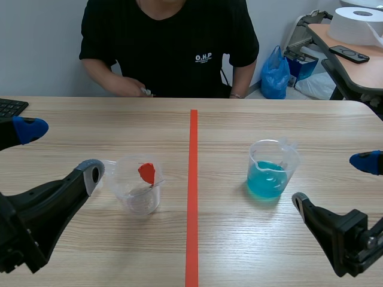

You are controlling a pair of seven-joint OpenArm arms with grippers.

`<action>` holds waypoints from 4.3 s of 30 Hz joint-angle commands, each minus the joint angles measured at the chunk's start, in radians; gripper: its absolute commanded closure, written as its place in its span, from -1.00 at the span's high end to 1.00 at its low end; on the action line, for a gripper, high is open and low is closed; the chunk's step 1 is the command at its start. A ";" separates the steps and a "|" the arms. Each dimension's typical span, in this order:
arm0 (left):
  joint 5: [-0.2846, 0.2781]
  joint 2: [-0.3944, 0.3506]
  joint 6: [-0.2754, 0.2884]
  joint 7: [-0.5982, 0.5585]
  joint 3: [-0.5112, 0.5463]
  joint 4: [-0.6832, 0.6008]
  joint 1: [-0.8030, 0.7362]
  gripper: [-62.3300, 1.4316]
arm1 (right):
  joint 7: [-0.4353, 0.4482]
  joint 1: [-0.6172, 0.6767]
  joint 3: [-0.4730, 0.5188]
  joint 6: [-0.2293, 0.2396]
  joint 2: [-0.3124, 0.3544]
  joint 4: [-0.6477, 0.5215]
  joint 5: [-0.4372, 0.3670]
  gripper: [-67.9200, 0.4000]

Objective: Do the redox reaction experiment.
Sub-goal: 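Lift the metal plate out of the left beaker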

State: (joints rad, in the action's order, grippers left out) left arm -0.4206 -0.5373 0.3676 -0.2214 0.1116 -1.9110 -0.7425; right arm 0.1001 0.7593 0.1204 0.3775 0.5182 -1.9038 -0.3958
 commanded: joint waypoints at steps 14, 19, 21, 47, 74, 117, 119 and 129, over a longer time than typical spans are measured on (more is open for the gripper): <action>-0.006 0.005 0.001 -0.045 0.006 -0.014 -0.002 1.00 | 0.041 -0.011 0.003 -0.003 0.005 -0.019 -0.008 1.00; -0.006 0.005 0.001 -0.045 0.006 -0.014 -0.002 1.00 | 0.041 -0.011 0.003 -0.003 0.005 -0.019 -0.008 1.00; -0.006 0.005 0.001 -0.044 0.006 -0.014 -0.002 1.00 | 0.040 -0.011 0.003 -0.003 0.005 -0.019 -0.007 1.00; -0.003 0.007 0.001 -0.051 0.006 -0.014 -0.003 1.00 | 0.042 -0.011 0.003 0.012 0.005 -0.019 -0.007 1.00; -0.003 0.007 0.001 -0.051 0.006 -0.014 -0.005 1.00 | 0.042 -0.073 -0.030 0.059 0.047 -0.018 0.038 1.00; 0.559 0.206 -0.093 -0.266 0.253 0.486 -0.194 -0.59 | 0.052 -0.765 -0.746 0.200 0.061 0.241 0.115 1.00; 0.591 0.224 -0.093 -0.293 0.271 0.506 -0.200 -0.59 | 0.053 -0.783 -0.764 0.200 0.042 0.259 0.135 1.00; 0.733 0.307 -0.093 -0.374 0.325 0.578 -0.211 -0.60 | 0.056 -0.876 -0.857 0.195 -0.034 0.335 0.192 0.79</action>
State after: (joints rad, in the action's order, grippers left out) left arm 0.3130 -0.2344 0.2806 -0.5819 0.4267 -1.3247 -0.9443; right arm 0.1417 -0.0925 -0.7376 0.5808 0.4885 -1.5665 -0.1951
